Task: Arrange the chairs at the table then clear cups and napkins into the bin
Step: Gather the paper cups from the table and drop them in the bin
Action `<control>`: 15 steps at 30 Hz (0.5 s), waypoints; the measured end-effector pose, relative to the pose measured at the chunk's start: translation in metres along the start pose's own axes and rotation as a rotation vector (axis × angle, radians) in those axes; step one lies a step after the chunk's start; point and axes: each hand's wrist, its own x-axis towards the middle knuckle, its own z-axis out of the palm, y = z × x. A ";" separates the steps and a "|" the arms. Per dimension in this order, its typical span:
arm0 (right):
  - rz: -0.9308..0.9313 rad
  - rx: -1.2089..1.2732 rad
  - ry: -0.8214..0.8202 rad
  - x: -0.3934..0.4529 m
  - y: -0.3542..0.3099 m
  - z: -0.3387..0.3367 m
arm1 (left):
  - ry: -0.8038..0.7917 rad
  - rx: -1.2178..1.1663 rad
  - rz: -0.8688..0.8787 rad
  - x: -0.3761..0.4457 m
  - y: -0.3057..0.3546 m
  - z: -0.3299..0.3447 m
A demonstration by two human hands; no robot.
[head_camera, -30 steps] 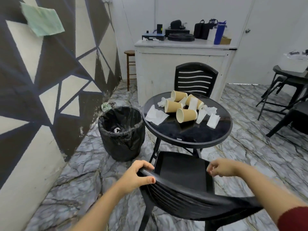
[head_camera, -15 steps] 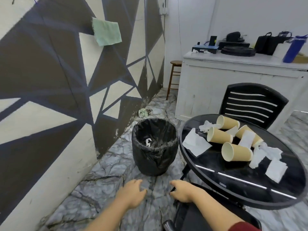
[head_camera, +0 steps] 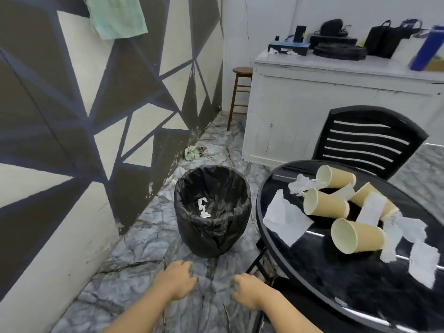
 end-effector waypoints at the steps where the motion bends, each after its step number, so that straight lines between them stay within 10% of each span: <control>1: 0.019 0.027 0.003 0.008 0.001 -0.004 | -0.020 0.021 0.016 0.014 -0.002 -0.007; 15: 0.209 0.362 0.196 0.071 -0.022 -0.079 | -0.072 0.278 0.367 0.156 0.019 -0.104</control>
